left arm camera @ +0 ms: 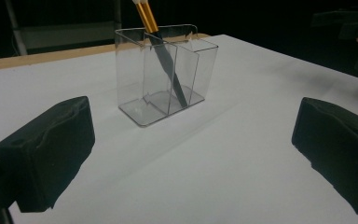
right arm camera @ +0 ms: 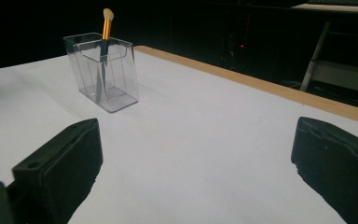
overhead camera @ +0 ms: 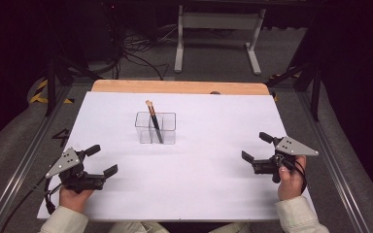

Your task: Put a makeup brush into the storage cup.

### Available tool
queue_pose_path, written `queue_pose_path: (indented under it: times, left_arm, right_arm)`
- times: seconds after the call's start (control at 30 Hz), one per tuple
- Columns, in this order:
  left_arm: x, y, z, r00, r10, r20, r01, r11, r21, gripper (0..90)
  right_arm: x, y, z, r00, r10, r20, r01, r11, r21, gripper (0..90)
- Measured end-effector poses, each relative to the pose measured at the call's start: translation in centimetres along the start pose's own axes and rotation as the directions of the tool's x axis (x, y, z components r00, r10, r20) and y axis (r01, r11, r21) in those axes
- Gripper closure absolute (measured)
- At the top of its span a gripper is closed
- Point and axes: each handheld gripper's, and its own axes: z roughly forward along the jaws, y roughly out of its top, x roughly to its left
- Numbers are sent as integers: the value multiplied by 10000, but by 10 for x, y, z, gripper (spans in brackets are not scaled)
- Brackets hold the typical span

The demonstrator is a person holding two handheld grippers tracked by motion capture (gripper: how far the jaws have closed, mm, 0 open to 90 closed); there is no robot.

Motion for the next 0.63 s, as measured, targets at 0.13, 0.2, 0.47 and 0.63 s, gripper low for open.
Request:
queue_pose_path:
  times: [0.13, 0.2, 0.47, 0.63]
  left_arm:
    - [1, 1, 2, 10000, -78, 59, 78, 10000, -48, 1]
    - [1, 1, 3, 10000, -46, 28, 46, 10000, -48, 1]
    - [2, 0, 4, 10000, -1, -42, 2, 10000, 45, 1]
    - [3, -1, 5, 9998, 178, -58, -176, 9996, 237, 1]
  right_arm:
    - [0, -9, -1, 10000, 66, 30, -66, 9999, 111, 27]
    - [0, -15, 0, 9999, 153, 9, -153, 9996, 256, 27]
    - [-2, -21, 1, 9994, 353, 5, -353, 9986, 396, 27]
    - [-4, -23, 1, 9991, 416, 6, -416, 9986, 313, 27]
